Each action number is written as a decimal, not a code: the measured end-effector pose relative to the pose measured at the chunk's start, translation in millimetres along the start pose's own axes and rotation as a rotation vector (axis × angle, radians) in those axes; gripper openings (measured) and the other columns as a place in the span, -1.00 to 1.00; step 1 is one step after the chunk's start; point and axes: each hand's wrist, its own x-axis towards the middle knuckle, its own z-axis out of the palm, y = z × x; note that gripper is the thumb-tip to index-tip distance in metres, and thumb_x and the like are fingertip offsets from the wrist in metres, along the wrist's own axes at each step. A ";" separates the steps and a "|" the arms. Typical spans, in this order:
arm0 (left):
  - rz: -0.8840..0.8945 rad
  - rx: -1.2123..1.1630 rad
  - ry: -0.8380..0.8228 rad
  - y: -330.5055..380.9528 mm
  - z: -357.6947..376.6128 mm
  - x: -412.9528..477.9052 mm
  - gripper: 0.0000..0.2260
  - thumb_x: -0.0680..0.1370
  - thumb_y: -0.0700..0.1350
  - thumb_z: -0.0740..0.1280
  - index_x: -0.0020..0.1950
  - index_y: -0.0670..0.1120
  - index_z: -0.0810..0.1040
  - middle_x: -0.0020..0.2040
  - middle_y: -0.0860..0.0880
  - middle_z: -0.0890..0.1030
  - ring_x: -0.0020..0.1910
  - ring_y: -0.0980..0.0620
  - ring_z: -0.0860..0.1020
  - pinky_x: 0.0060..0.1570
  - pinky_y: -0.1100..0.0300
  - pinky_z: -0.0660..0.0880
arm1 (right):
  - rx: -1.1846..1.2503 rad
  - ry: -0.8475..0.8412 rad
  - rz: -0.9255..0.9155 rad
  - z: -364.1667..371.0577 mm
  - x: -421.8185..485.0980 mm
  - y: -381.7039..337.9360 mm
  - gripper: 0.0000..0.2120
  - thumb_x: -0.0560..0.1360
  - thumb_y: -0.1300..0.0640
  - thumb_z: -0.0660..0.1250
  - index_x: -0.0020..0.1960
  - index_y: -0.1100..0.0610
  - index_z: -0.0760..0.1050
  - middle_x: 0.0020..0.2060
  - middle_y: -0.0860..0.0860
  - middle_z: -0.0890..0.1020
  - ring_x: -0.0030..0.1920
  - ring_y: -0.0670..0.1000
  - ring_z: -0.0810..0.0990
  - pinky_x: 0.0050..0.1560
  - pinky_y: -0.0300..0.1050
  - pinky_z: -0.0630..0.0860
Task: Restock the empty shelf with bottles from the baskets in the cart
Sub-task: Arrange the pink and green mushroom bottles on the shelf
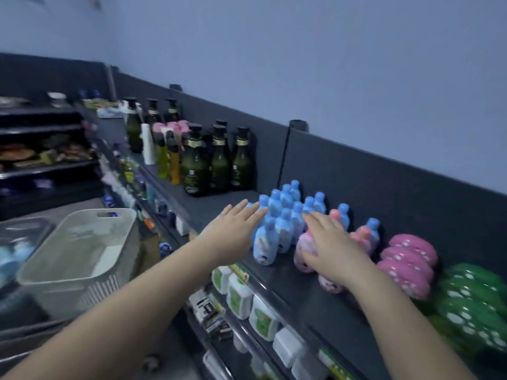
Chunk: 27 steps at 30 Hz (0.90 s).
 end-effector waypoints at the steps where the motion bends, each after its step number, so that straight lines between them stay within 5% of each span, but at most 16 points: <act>1: -0.046 -0.008 -0.003 -18.2 0.3 -11.1 -0.32 0.61 -0.07 0.18 0.61 0.01 -0.15 0.62 0.04 -0.09 0.59 -0.05 -0.11 0.52 -0.04 -0.05 | -0.001 -0.001 -0.041 4.8 13.4 -18.1 -0.27 0.52 -0.11 0.30 0.57 0.07 0.08 0.53 0.02 0.19 0.52 0.07 0.15 0.51 0.02 0.12; 10: -0.390 0.004 -0.043 -182.0 21.4 -129.1 -0.33 0.64 0.07 0.12 0.60 0.00 -0.22 0.61 0.02 -0.18 0.58 -0.02 -0.20 0.55 -0.05 -0.15 | 0.039 -0.170 -0.316 51.4 113.8 -198.1 -0.18 0.58 -0.14 0.24 0.61 0.06 -0.18 0.60 -0.01 -0.03 0.59 0.08 -0.05 0.55 0.10 0.06; 23: -0.714 -0.013 -0.120 -368.7 52.9 -292.7 -0.27 0.62 0.16 0.16 0.60 0.00 -0.22 0.61 0.03 -0.20 0.58 -0.01 -0.19 0.54 -0.04 -0.15 | 0.084 -0.237 -0.597 123.2 184.5 -449.3 -0.17 0.52 -0.09 0.32 0.59 0.11 -0.06 0.57 0.05 0.09 0.56 0.10 0.05 0.55 0.09 0.10; 27: -0.810 -0.034 -0.144 -405.6 60.3 -333.0 -0.27 0.61 0.23 0.11 0.60 -0.02 -0.22 0.61 0.01 -0.19 0.59 -0.03 -0.18 0.55 -0.05 -0.11 | 0.086 -0.306 -0.663 146.9 196.8 -503.7 -0.17 0.56 -0.05 0.27 0.61 0.10 -0.16 0.60 0.03 -0.02 0.59 0.08 -0.05 0.58 0.06 -0.02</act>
